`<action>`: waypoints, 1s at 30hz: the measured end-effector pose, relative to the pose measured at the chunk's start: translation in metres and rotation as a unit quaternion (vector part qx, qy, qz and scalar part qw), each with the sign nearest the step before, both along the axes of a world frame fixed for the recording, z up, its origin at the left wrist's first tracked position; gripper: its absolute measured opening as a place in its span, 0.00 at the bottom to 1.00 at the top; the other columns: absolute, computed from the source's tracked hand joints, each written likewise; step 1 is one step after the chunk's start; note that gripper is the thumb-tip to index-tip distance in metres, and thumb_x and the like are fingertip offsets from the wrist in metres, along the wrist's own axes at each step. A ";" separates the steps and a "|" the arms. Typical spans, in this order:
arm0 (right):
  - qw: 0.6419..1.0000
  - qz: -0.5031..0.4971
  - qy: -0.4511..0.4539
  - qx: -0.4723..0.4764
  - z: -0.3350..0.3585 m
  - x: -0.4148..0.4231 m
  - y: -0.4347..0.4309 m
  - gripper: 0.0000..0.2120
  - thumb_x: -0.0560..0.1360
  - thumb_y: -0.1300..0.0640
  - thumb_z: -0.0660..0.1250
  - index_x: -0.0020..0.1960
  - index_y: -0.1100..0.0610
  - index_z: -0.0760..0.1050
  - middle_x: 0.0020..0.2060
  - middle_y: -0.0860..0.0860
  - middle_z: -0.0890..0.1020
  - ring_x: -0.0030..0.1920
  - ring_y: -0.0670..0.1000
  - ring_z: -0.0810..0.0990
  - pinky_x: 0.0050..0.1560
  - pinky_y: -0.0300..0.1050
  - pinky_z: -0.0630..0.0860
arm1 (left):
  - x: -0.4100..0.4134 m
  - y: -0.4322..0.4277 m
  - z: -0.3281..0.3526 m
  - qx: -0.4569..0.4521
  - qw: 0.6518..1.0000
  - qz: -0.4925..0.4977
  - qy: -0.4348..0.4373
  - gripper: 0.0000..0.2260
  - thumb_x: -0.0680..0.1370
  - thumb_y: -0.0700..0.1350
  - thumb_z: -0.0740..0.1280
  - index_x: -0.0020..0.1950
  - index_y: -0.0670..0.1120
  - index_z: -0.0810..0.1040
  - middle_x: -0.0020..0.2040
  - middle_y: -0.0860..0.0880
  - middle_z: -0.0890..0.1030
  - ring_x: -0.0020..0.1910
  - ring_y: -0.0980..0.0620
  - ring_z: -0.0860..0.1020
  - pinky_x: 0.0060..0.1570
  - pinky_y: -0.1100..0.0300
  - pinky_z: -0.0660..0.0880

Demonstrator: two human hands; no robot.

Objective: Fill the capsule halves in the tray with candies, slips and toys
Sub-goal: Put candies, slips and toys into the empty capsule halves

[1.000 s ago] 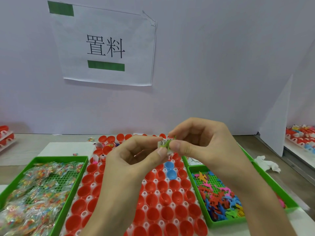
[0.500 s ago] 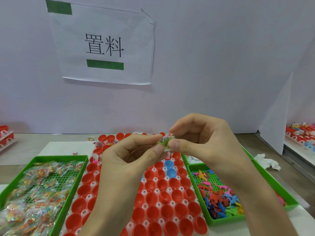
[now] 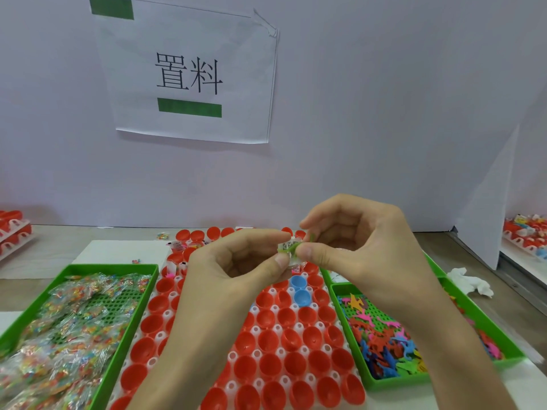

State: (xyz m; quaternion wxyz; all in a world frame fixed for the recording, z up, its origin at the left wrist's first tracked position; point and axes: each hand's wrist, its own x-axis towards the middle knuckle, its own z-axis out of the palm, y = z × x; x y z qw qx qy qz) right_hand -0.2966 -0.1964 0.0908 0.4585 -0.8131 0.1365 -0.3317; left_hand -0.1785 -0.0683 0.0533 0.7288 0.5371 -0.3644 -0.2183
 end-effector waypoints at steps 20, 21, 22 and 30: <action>0.999 0.037 -0.017 0.019 -0.002 0.001 -0.001 0.13 0.68 0.62 0.79 0.48 0.49 0.83 0.40 0.49 0.84 0.41 0.50 0.85 0.43 0.39 0.80 | 0.002 0.001 0.001 -0.002 1.000 -0.008 0.025 0.12 0.64 0.44 0.76 0.46 0.52 0.87 0.40 0.48 0.87 0.41 0.50 0.87 0.42 0.67 0.80; 0.999 0.032 -0.016 0.019 -0.002 0.000 -0.001 0.13 0.68 0.61 0.79 0.48 0.48 0.83 0.41 0.48 0.84 0.40 0.50 0.85 0.43 0.39 0.80 | 0.002 0.001 0.001 -0.004 1.000 -0.011 0.026 0.12 0.64 0.44 0.76 0.46 0.52 0.87 0.41 0.47 0.87 0.41 0.50 0.87 0.42 0.67 0.80; 0.999 0.031 -0.013 0.021 -0.001 0.000 -0.002 0.13 0.68 0.61 0.80 0.49 0.48 0.83 0.42 0.48 0.84 0.40 0.50 0.85 0.43 0.39 0.80 | 0.002 0.001 0.002 -0.006 1.000 -0.014 0.024 0.12 0.64 0.44 0.76 0.46 0.52 0.87 0.41 0.47 0.87 0.41 0.50 0.87 0.42 0.67 0.80; 0.999 0.030 0.008 0.019 -0.002 0.000 -0.002 0.16 0.68 0.61 0.80 0.51 0.47 0.83 0.45 0.47 0.84 0.39 0.51 0.85 0.43 0.42 0.82 | 0.001 0.001 0.001 0.003 1.000 -0.001 -0.006 0.11 0.65 0.44 0.76 0.45 0.54 0.87 0.39 0.50 0.87 0.40 0.52 0.86 0.40 0.69 0.79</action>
